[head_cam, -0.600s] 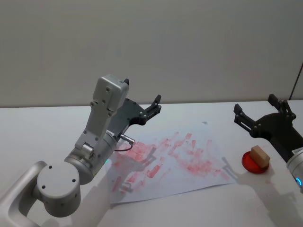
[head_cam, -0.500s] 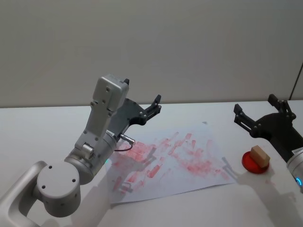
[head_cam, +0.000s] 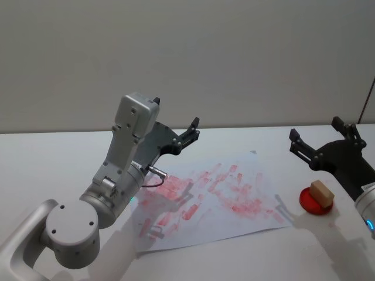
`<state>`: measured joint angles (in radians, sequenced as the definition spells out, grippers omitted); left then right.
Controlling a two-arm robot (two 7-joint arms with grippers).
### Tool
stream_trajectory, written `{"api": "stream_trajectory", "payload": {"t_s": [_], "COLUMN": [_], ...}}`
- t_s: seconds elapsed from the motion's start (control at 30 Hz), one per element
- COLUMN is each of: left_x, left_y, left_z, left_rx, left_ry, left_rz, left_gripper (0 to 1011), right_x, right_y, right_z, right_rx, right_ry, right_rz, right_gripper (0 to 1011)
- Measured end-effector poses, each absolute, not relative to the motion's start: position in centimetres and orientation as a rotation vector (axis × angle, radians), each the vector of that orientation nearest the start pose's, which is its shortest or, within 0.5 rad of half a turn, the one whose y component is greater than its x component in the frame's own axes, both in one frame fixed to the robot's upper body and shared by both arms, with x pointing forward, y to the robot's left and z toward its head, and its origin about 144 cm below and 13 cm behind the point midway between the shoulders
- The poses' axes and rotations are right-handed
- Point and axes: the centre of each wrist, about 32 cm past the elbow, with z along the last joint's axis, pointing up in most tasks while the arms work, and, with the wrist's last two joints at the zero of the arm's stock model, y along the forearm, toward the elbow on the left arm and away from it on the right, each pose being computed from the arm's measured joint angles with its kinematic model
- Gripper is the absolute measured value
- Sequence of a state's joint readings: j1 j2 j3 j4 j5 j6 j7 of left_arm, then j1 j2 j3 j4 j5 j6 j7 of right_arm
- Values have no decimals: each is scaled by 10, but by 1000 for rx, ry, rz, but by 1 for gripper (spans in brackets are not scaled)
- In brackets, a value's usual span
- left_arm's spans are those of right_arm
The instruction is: Use the one hand to pick up the stamp and affix it onto the A4 paper.
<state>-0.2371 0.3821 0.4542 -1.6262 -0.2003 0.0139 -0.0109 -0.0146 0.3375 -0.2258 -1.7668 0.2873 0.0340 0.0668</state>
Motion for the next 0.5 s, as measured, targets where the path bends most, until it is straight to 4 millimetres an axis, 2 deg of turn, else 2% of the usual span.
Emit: {"api": "stream_trajectory", "payload": {"t_s": [0.5], "left_x": [492], "left_y": [198], "left_z": [1204], "left_rx": [61], "left_ry": [-268], "left_rz": [1124], "left_gripper": [1001], "right_x": [442], "right_y": [-240], "right_z": [1187], "right_rx": [20], "right_ry": [-72], "right_rz": [-1234], "right_gripper": [1001]}}
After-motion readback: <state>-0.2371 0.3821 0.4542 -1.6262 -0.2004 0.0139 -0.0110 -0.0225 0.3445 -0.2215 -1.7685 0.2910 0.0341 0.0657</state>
